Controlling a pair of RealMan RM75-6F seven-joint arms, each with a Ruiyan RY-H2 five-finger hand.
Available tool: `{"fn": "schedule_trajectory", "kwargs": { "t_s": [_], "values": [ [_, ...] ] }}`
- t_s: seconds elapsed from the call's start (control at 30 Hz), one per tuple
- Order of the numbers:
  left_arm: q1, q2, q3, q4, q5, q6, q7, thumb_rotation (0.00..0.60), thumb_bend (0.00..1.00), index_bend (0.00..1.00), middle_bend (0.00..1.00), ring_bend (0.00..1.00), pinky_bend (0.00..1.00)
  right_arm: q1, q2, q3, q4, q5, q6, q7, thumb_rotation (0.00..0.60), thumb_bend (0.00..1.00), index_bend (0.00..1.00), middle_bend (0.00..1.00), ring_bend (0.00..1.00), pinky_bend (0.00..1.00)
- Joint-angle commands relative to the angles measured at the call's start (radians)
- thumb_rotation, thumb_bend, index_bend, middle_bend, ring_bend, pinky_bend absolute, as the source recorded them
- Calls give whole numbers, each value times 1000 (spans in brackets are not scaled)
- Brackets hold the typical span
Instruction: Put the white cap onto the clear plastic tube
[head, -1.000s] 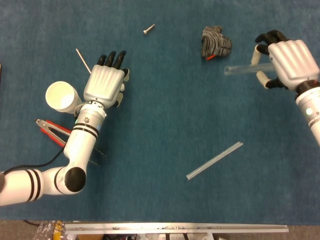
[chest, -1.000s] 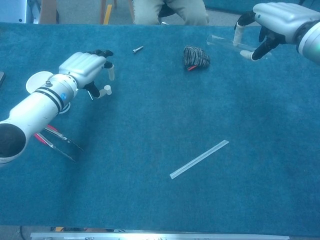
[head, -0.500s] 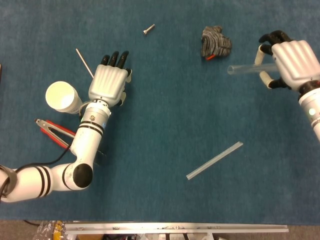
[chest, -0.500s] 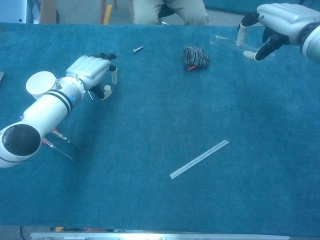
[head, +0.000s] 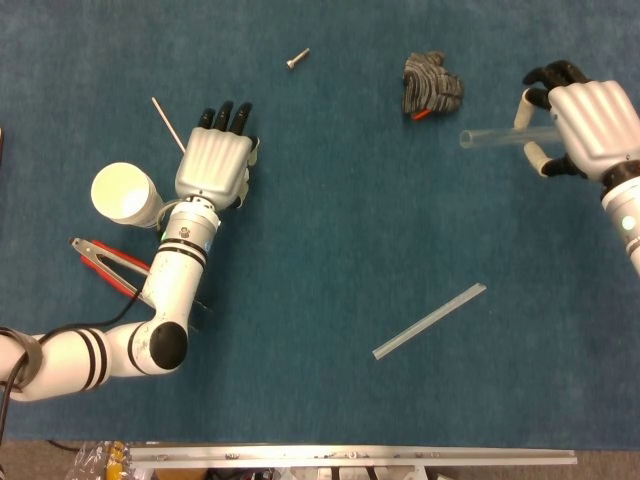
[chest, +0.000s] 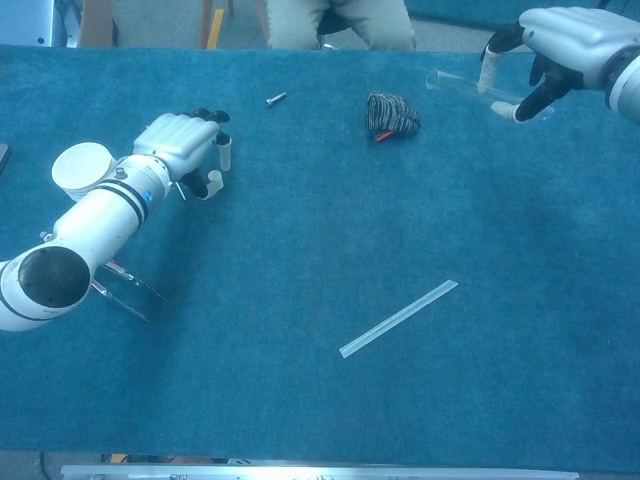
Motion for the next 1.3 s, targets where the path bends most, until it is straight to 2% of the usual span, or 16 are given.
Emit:
{"fn": "schedule_trajectory", "kwargs": {
  "t_s": [0.03, 1.03, 1.3],
  "values": [
    [1, 1, 1, 1, 1, 0, -1, 600, 318, 429, 56, 0, 0, 0, 0, 0, 1, 0, 0, 1, 600, 400, 662, 243, 140, 403],
    [1, -12, 1, 47, 22, -21, -32, 600, 318, 491, 91, 0, 0, 0, -6, -1, -3, 5, 8, -3, 600, 400, 665, 243, 140, 403],
    [10, -7, 1, 46, 66, -26, -80, 600, 319, 530, 131, 0, 0, -5, -1, -1, -4, 2, 2, 11, 600, 400, 670, 243, 140, 403]
  ]
}}
